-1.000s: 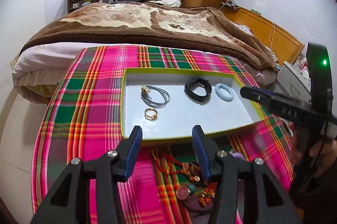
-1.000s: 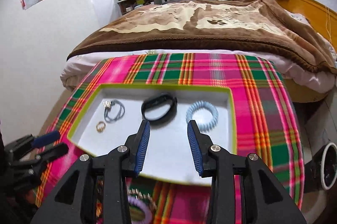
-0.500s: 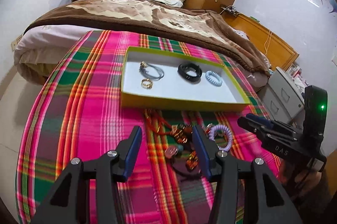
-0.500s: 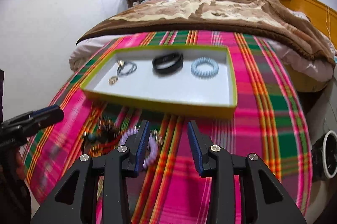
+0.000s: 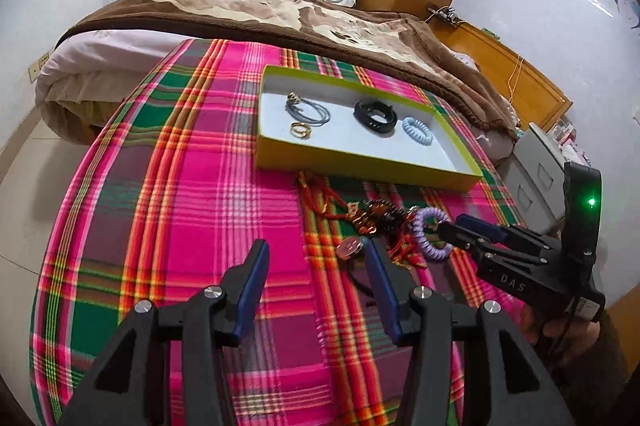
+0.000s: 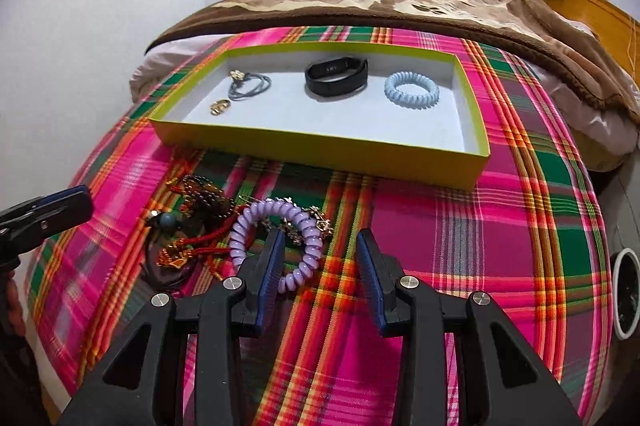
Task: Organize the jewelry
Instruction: 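Grasp the lavender coil hair tie with the right gripper, then grasp the red beaded jewelry with the left gripper while the right gripper holds the lavender coil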
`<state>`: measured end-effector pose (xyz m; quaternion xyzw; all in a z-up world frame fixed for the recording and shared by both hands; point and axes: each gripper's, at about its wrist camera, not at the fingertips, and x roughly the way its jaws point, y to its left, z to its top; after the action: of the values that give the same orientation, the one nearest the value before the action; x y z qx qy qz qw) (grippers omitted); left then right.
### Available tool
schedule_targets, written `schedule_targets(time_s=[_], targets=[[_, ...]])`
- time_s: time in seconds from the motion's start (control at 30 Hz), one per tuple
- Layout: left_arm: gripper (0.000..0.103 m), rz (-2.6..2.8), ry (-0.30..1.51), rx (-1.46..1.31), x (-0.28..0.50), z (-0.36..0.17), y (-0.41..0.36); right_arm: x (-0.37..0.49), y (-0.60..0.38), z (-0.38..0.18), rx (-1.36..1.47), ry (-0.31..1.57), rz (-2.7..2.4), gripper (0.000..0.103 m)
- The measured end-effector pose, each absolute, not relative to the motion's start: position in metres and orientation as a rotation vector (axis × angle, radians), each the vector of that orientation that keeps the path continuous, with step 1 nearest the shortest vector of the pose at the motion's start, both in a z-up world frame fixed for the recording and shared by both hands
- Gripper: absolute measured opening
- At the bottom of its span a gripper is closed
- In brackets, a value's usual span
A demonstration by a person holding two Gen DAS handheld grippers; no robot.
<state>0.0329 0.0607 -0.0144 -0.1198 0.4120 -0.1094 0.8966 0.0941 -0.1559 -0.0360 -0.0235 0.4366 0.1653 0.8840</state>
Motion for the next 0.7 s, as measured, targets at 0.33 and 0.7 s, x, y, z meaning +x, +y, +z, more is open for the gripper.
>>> schedule_targets(time_s=[0.33, 0.7], targets=[[0.052, -0.234, 0.875, -0.269, 0.031, -0.022, 0.067, 0.092, -0.154, -0.037, -0.063, 0.912, 0.34, 0.011], [0.052, -0.263, 0.909, -0.229, 0.04, -0.028, 0.047, 0.079, -0.186, -0.014, 0.062, 0.84, 0.294, 0.01]])
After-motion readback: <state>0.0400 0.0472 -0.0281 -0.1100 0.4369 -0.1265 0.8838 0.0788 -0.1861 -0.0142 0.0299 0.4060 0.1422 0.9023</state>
